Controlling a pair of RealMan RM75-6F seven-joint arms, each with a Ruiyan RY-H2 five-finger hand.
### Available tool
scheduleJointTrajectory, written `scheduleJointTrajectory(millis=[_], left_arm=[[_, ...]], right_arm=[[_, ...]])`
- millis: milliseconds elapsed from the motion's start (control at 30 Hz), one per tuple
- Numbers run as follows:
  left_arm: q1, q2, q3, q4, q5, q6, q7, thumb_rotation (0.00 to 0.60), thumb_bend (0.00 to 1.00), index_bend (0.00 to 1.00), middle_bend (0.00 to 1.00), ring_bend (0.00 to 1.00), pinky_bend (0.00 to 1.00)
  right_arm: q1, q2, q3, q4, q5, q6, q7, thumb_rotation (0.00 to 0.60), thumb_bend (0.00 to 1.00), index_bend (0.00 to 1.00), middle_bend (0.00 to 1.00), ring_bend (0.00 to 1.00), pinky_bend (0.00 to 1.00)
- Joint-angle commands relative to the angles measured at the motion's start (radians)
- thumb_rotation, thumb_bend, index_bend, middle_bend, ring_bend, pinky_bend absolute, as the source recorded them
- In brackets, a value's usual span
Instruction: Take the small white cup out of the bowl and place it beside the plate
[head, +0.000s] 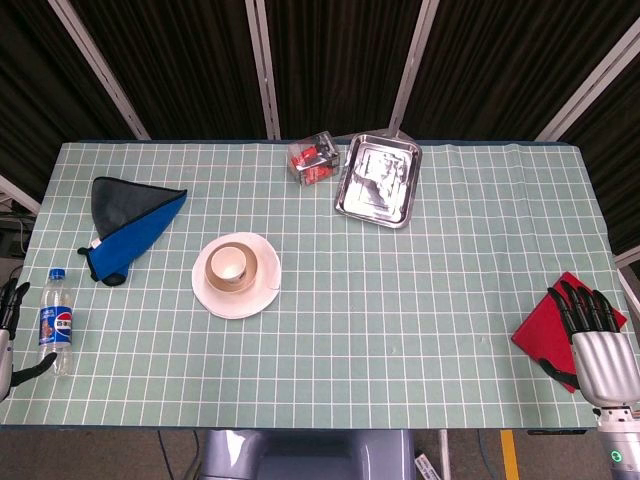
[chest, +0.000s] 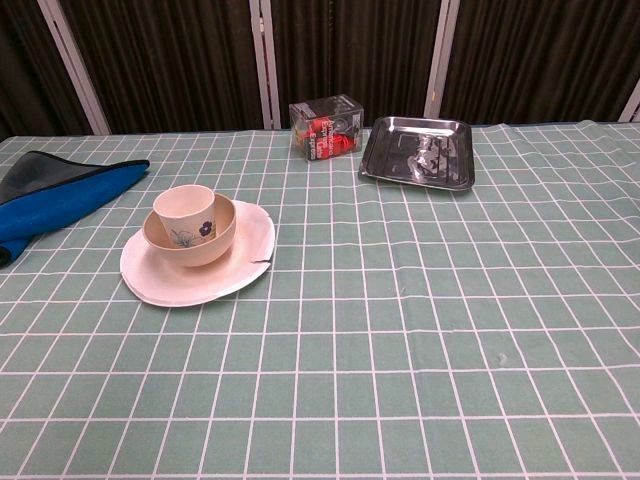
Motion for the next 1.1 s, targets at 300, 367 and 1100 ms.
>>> scheduleJointTrajectory(millis=[300, 367, 1100], left_arm=[[-0.009, -0.008, 0.001, 0.005, 0.018, -0.001, -0.001, 0.600, 0.13, 0.00, 0.00, 0.00, 0.00], [-0.014, -0.012, -0.002, 0.006, 0.016, -0.007, 0.004, 0.600, 0.13, 0.00, 0.00, 0.00, 0.00], [-0.394, -0.296, -0.181, 0.143, -0.117, -0.345, 0.214, 0.600, 0.30, 0.44, 0.00, 0.00, 0.00]], right_arm=[[0.001, -0.005, -0.001, 0.001, -0.007, 0.000, 0.005, 0.600, 0.03, 0.04, 0.00, 0.00, 0.00], [0.001, -0.006, 0.000, 0.002, -0.005, -0.001, 0.005, 0.600, 0.03, 0.04, 0.00, 0.00, 0.00], [0.006, 0.007, 0.016, 0.015, 0.013, -0.007, 0.089, 0.600, 0.04, 0.04, 0.00, 0.00, 0.00]])
